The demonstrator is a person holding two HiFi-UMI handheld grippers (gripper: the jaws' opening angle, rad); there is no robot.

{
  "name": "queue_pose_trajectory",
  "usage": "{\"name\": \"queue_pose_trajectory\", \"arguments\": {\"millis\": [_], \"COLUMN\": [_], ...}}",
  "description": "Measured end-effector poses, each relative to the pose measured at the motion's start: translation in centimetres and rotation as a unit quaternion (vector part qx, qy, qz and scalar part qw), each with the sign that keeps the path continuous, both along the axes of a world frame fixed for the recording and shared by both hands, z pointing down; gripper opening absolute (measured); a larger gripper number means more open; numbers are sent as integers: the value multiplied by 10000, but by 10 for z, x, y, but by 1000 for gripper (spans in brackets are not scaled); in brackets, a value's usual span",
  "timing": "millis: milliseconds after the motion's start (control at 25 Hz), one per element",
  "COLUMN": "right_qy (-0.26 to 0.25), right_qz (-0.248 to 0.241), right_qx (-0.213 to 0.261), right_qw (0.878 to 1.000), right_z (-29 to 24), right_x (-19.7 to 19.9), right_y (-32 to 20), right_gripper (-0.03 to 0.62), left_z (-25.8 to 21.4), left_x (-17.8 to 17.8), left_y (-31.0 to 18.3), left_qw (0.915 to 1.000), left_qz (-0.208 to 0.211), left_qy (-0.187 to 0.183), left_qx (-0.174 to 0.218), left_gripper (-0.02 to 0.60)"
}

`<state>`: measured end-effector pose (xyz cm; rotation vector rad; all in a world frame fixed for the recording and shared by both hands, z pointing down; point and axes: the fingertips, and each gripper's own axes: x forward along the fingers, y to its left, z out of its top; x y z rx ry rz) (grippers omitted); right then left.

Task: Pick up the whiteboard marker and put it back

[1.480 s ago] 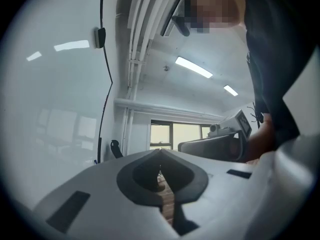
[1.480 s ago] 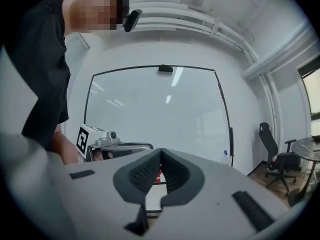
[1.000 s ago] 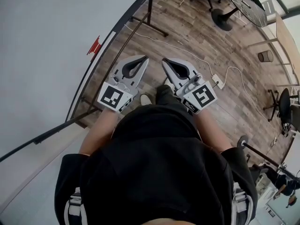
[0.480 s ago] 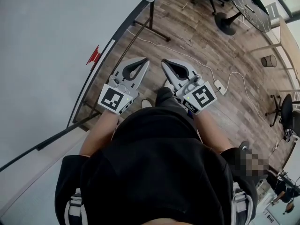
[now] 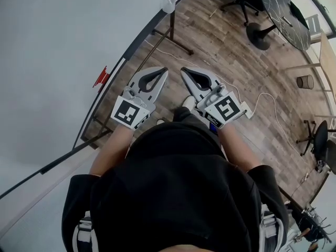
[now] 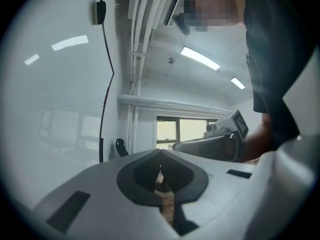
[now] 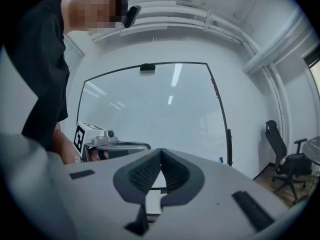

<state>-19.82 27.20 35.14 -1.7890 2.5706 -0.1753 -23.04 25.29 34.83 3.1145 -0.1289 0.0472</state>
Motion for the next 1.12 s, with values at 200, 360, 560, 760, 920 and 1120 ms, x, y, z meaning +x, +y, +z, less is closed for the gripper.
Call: {"name": "queue_pose_trajectory", "arguments": {"millis": [200, 360, 560, 760, 920, 1120], "right_qy": [-102, -14, -64, -139, -212, -259], "right_qz": [-180, -379, -464, -564, -603, -649], "right_qx": [-38, -85, -89, -40, -49, -75], "right_qw": [9998, 9992, 9989, 9983, 9979, 9975], "right_z": [-4, 1, 11, 12, 10, 16], "right_x": [37, 66, 107, 138, 157, 172], "right_y": [-30, -41, -51, -58, -66, -79], "right_gripper": [2, 2, 2, 2, 2, 2], "left_z": [3, 5, 10, 12, 12, 18], "left_x": [41, 73, 114, 143, 161, 177], "left_y": [-26, -38, -50, -55, -60, -75], "left_qw": [9998, 9996, 9992, 9985, 9982, 9978], "left_qz": [-169, -276, -375, -493, -535, -579], "left_qy": [-58, -78, -137, -228, -261, -305], "left_qx": [-2, -27, -23, -12, -33, -44], "left_gripper": [3, 3, 3, 3, 3, 3]}}
